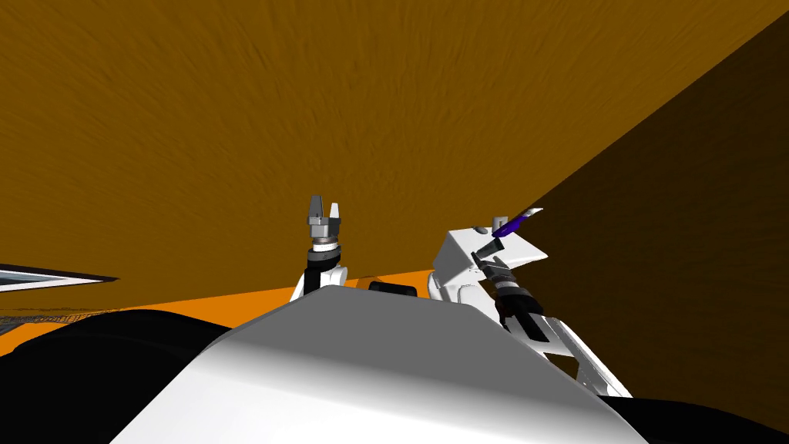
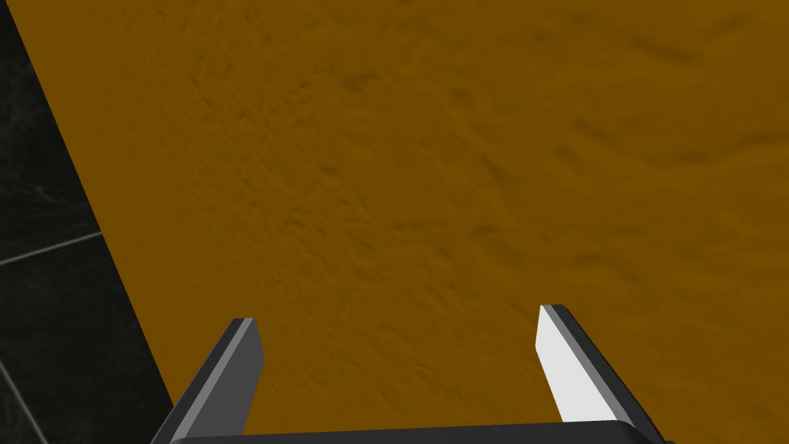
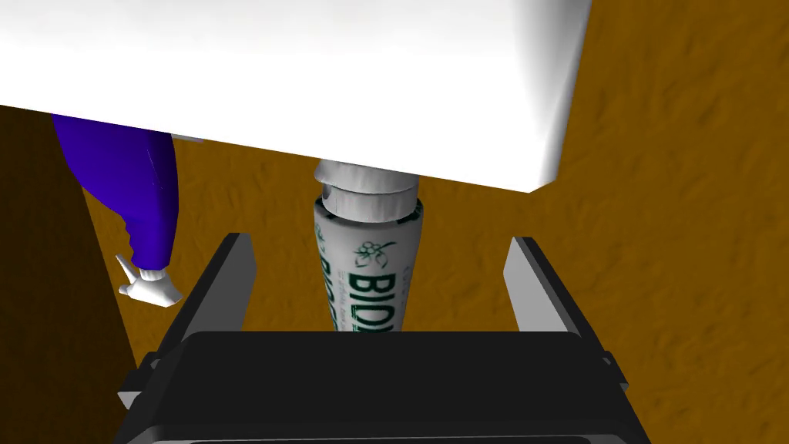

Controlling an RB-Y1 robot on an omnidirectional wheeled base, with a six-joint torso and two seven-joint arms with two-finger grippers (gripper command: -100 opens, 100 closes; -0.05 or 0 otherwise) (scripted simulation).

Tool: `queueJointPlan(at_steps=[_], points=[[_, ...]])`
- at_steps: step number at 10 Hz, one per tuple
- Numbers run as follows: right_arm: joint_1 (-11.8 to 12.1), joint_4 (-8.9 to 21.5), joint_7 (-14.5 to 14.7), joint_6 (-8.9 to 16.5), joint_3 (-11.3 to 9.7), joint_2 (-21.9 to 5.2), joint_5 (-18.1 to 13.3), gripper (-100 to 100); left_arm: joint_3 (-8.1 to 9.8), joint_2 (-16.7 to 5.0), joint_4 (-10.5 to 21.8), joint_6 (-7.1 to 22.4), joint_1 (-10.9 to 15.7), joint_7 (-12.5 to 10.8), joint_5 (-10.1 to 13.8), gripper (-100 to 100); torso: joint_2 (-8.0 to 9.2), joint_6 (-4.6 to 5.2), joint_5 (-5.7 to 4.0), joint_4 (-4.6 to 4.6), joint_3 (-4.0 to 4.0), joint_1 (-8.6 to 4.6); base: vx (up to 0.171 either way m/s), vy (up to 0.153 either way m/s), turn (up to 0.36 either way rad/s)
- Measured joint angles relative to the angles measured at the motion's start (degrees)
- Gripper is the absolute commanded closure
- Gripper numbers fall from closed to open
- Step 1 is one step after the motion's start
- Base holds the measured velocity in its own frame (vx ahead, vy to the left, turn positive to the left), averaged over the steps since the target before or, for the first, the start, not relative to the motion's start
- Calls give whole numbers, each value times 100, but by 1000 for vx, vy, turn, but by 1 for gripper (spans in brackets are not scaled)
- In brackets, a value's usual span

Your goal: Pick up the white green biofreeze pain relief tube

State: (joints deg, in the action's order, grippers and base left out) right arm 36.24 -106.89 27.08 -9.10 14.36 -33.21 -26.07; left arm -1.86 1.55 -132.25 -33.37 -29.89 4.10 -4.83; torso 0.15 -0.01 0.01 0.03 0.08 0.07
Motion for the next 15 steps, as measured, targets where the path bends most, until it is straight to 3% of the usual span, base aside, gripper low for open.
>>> queueJointPlan(at_steps=[1, 4, 6, 8, 10, 12, 14, 15], points=[[-146, 135, 38, -44, -107, -58, 64, -100, 0, 0, 0, 0, 0, 0, 0, 0, 14, 1, 2, 4, 9, 8, -67, 36, -4], [-610, 692, 53, -90, -151, -95, 95, -100, 0, 0, 0, 0, -1, 0, 0, 0, -18, 1, 1, -3, -9, 0, -32, 19, -1], [-964, 989, 160, -178, -435, -223, 245, -100, 0, 0, 0, 0, 0, 0, 0, 0, 12, 0, 2, 3, 8, 13, -83, 29, -5], [-1324, 1359, 165, -252, -456, -277, 289, -100, 0, 0, 0, 0, 0, 0, 0, 0, -9, -1, 1, -1, -4, 5, -11, 3, 2], [-1432, 1621, 176, -227, -472, -240, 275, -100, 0, 0, 0, 0, -1, 0, 0, 0, -23, 0, -4, -7, -13, -2, -35, -3, -11], [-1794, 2005, 268, -429, -687, -422, 453, -100, 0, 0, 0, 0, 0, 0, 0, 0, -8, -14, -26, -18, -13, 1, -89, 42, 6], [-2150, 2380, 322, -469, -753, -381, 458, -100, 0, 0, 0, 0, 0, 0, 0, 0, -39, -16, -30, -28, -32, 1, -8, 14, 6], [-2204, 2537, 307, -481, -748, -410, 472, -100, 0, 0, 0, 0, -1, 0, 0, 0, -49, -10, -35, -34, -40, -13, 10, -1, -1]])
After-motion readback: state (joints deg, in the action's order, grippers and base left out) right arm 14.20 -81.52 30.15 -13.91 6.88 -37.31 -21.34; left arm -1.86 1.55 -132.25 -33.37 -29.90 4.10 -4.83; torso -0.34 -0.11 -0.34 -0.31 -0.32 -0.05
